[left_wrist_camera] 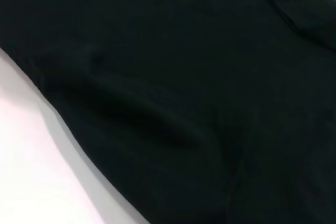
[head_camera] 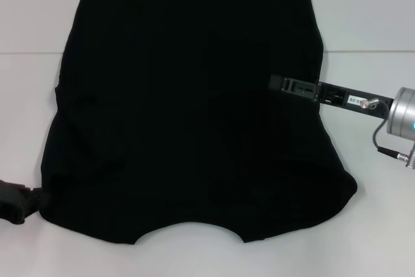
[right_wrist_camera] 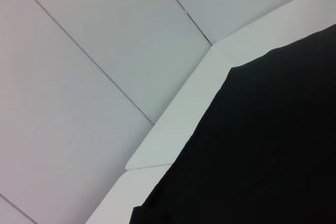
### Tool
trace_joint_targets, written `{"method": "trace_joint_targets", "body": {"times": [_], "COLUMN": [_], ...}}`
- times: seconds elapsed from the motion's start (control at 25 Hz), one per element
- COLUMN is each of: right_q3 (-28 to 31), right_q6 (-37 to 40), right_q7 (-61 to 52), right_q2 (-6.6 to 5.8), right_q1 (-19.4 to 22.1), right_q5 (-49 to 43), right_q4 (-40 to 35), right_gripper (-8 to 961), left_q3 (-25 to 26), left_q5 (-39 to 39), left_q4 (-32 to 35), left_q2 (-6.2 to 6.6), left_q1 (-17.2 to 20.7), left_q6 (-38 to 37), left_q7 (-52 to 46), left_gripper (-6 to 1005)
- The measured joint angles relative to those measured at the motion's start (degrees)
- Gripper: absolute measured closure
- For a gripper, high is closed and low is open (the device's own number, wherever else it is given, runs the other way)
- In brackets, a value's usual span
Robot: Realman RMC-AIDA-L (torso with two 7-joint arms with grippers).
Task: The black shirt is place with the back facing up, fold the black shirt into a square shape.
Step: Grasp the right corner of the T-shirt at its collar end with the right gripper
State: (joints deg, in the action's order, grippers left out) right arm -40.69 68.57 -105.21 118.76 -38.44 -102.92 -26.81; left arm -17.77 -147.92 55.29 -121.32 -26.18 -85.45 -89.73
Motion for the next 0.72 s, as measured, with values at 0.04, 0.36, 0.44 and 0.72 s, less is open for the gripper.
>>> {"method": "trace_joint_targets", "body": {"times": [0.04, 0.36, 0.44, 0.72], "right_q3": [0.0, 0.0, -0.4, -0.6], "right_q6": [0.0, 3.7, 5.0, 7.6], "right_q7": [-0.1, -1.2, -2.2, -6.1], "right_q2": [-0.1, -3.15, -4.12, -7.09], "right_q1": [0.2, 3.5, 4.9, 9.8], "right_q5": [0.0, -0.2, -0.4, -2.1], "right_q4": [0.0, 0.3, 0.4, 0.6], "right_gripper": [84, 93, 95, 103], "left_q3": [-0.2, -0.3, -0.3, -0.3], "left_q5": [0.0, 0.6, 0.7, 0.8], "left_q4": [0.0, 1.5, 1.9, 2.0], "left_q2": [0.0, 0.11, -0.02, -0.23], "left_q1": [0.0, -1.1, -1.3, -1.9], "left_q6": [0.1, -2.1, -3.3, -4.0], "left_q7": [-0.2, -3.0, -3.1, -3.1], "left_gripper": [795, 938, 938, 938]}}
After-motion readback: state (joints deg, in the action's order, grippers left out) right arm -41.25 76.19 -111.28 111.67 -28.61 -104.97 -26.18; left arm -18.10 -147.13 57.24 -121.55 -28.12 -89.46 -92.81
